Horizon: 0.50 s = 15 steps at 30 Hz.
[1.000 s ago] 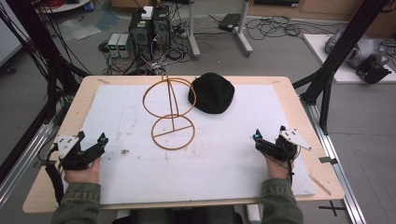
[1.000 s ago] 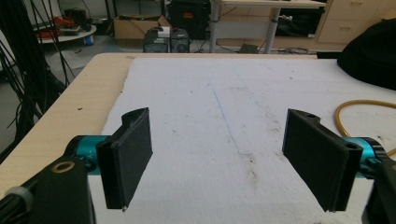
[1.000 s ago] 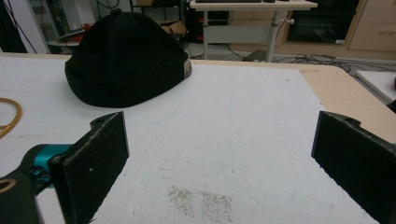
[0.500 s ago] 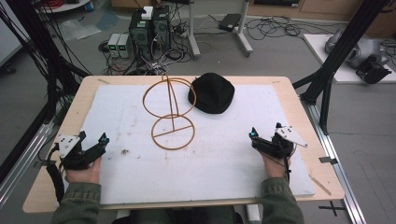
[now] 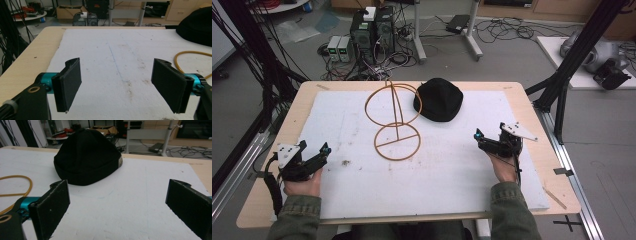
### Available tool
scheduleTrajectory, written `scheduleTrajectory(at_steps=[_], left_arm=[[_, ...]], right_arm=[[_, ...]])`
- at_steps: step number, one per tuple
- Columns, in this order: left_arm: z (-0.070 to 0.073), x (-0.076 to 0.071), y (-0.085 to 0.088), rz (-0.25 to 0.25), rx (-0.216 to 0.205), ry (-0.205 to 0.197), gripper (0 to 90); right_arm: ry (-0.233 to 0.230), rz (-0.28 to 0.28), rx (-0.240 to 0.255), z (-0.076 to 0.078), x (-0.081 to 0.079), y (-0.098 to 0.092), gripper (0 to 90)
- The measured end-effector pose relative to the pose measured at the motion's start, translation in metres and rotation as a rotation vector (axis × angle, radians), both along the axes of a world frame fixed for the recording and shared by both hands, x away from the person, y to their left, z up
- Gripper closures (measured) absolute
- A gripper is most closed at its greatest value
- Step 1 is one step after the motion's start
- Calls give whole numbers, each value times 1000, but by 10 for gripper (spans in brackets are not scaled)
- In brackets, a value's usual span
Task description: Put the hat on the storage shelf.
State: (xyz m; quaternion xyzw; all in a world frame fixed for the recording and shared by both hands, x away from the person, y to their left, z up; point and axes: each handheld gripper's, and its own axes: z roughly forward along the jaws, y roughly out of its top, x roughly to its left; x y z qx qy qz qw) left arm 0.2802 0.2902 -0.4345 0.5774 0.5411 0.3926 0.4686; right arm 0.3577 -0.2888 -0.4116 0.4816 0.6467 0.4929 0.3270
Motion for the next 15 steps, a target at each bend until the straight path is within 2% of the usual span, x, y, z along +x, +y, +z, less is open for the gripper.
scheduleTrajectory(at_steps=[7,15], left_arm=[[-1,2,1,-9,-25,14,242],[-2,3,0,-11,-26,22,242]], right_arm=[[40,54,-6,6,22,10,44],[42,70,5,12,41,15,44]])
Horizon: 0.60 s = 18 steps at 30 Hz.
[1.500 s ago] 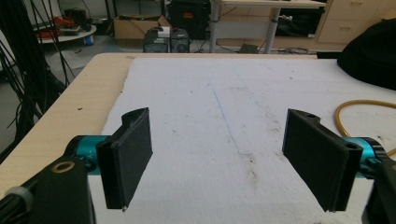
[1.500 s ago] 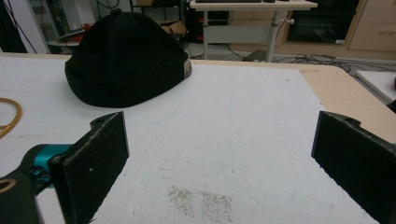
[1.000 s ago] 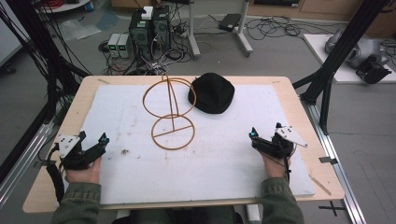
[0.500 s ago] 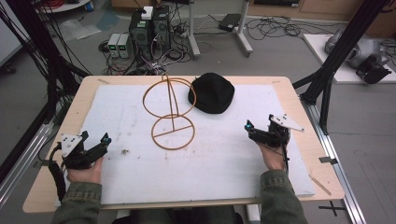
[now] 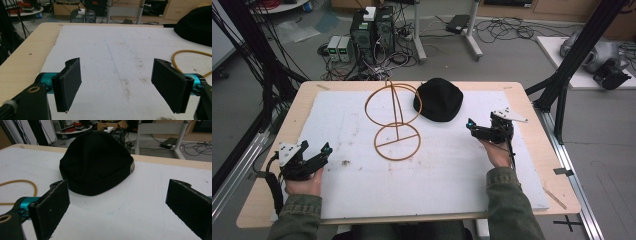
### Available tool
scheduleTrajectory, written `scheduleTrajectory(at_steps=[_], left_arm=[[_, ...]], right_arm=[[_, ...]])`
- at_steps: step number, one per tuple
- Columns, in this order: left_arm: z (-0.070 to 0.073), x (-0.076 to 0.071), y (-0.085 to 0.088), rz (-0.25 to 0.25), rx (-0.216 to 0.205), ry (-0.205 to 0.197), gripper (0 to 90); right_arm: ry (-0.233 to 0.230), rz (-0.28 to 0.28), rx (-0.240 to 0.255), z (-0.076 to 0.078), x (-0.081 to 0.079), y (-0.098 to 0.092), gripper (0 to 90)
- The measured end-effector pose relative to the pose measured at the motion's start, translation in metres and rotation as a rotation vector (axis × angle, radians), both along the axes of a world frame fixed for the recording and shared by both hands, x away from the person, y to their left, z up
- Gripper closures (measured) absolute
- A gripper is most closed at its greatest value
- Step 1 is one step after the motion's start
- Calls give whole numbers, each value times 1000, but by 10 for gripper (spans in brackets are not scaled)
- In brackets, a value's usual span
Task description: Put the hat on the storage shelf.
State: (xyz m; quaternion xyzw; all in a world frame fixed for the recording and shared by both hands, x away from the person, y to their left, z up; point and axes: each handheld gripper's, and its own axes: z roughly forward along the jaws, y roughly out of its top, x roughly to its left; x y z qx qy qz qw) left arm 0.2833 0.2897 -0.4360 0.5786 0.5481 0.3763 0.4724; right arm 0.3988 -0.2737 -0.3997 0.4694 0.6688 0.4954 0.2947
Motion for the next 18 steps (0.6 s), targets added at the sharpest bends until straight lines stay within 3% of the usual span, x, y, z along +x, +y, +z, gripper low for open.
scheduleTrajectory(at_steps=[3,9,13,18], left_arm=[[0,0,0,-4,-2,-4,242],[1,1,4,18,-11,-15,241],[1,2,5,14,-21,-10,241],[-1,4,6,4,-41,1,241]], right_arm=[[5,-3,17,3,7,0,44],[54,-15,-46,7,38,11,45],[69,0,-50,6,51,21,44],[88,33,-96,8,69,38,45]])
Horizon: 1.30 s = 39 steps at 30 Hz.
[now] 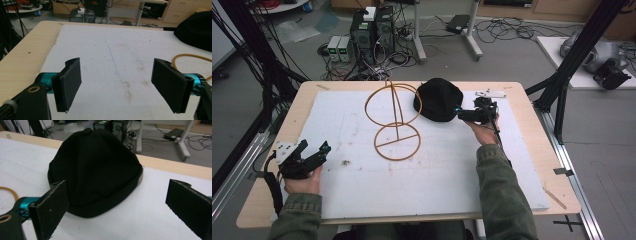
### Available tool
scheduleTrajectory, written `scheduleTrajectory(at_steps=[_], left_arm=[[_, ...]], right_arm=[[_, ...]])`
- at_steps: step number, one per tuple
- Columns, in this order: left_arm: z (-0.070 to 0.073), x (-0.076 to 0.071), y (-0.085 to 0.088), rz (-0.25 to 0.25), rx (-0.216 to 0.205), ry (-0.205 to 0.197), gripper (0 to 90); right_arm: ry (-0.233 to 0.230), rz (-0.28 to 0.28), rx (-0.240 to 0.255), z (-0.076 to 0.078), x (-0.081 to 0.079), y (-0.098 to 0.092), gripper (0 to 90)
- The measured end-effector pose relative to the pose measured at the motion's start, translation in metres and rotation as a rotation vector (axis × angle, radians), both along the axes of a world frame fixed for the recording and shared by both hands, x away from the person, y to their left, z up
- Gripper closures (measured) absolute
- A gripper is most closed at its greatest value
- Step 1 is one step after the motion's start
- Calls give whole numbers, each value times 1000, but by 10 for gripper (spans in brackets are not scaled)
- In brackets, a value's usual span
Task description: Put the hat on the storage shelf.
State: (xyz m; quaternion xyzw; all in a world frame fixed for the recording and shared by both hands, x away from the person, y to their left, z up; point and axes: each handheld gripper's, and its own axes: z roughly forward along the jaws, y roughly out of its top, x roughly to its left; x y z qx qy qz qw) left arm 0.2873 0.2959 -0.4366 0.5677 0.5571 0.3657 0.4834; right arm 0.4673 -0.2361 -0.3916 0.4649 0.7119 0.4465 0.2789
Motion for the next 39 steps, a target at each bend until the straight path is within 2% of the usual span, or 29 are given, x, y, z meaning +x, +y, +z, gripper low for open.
scheduleTrajectory(at_steps=[4,6,8,9,12,15,18,20,22,26,29,35,39], left_arm=[[1,1,1,-2,-10,-17,241],[1,2,1,1,-13,-22,241],[1,4,1,2,-15,-24,241],[1,4,2,2,-16,-25,241],[1,4,2,3,-19,-23,241],[1,4,2,2,-16,-16,241],[1,4,2,0,-19,-18,241],[1,5,2,3,-23,-22,241],[1,5,3,2,-23,-23,241],[0,5,3,-3,-26,-25,241],[0,6,3,-3,-25,-30,241],[0,7,4,-1,-27,-30,240],[0,7,4,0,-29,-30,240]], right_arm=[[27,16,-44,0,14,11,44],[46,29,-34,-1,18,17,45],[57,42,-92,-3,24,25,45],[62,41,-106,-4,26,26,45],[74,26,-81,-3,33,26,45],[72,22,-78,0,37,29,45],[82,17,-70,5,48,37,45],[66,23,-78,6,52,43,45],[77,17,-71,6,55,48,45],[97,27,-77,2,61,63,45],[87,22,-80,-2,64,70,45],[138,0,-36,-12,69,71,45],[170,-4,-74,-22,71,76,46]])
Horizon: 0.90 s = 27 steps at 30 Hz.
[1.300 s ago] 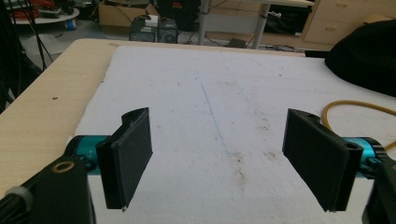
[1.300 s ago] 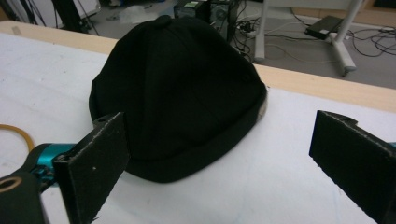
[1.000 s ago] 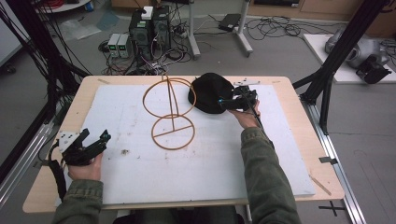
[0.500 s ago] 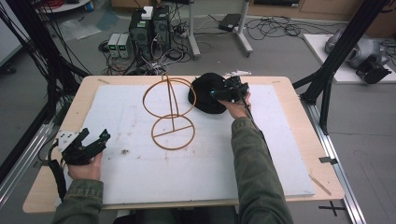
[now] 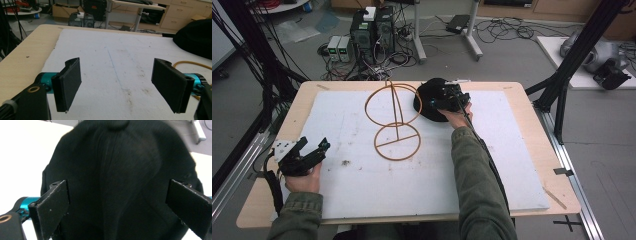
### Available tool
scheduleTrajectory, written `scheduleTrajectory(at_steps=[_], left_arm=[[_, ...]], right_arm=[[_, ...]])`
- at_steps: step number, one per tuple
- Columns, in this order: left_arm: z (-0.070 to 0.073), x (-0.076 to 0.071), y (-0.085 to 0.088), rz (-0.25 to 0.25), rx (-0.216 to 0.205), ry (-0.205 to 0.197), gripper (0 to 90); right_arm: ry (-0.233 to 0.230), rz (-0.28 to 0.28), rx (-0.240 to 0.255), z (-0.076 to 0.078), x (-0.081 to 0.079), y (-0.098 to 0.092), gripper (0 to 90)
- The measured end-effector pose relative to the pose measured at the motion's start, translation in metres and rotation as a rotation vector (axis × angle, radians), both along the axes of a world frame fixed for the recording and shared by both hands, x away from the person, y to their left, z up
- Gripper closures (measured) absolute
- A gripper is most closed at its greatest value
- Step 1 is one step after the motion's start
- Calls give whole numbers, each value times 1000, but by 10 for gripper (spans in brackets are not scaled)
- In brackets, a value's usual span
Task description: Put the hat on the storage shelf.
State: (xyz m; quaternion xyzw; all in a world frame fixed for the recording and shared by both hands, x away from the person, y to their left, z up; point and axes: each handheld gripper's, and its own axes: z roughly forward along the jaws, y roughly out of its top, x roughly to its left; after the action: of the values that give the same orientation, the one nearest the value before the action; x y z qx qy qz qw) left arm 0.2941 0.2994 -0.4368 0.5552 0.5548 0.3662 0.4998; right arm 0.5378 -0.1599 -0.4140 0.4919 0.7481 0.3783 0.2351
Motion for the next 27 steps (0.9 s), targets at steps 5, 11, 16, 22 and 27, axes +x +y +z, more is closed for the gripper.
scheduleTrajectory(at_steps=[5,11,16,22,27], left_arm=[[0,0,0,-4,-5,5,240],[0,0,1,-14,-7,12,242],[1,-1,2,-18,-7,11,244],[1,-2,3,-16,-10,9,245],[1,-1,4,-18,-4,19,244]], right_arm=[[3,-31,-39,-2,-1,3,365],[15,-33,-20,3,-5,1,873],[25,-20,-6,4,-6,-1,878],[17,-19,17,6,-9,-2,878],[-13,-1,24,14,-15,-4,878]])
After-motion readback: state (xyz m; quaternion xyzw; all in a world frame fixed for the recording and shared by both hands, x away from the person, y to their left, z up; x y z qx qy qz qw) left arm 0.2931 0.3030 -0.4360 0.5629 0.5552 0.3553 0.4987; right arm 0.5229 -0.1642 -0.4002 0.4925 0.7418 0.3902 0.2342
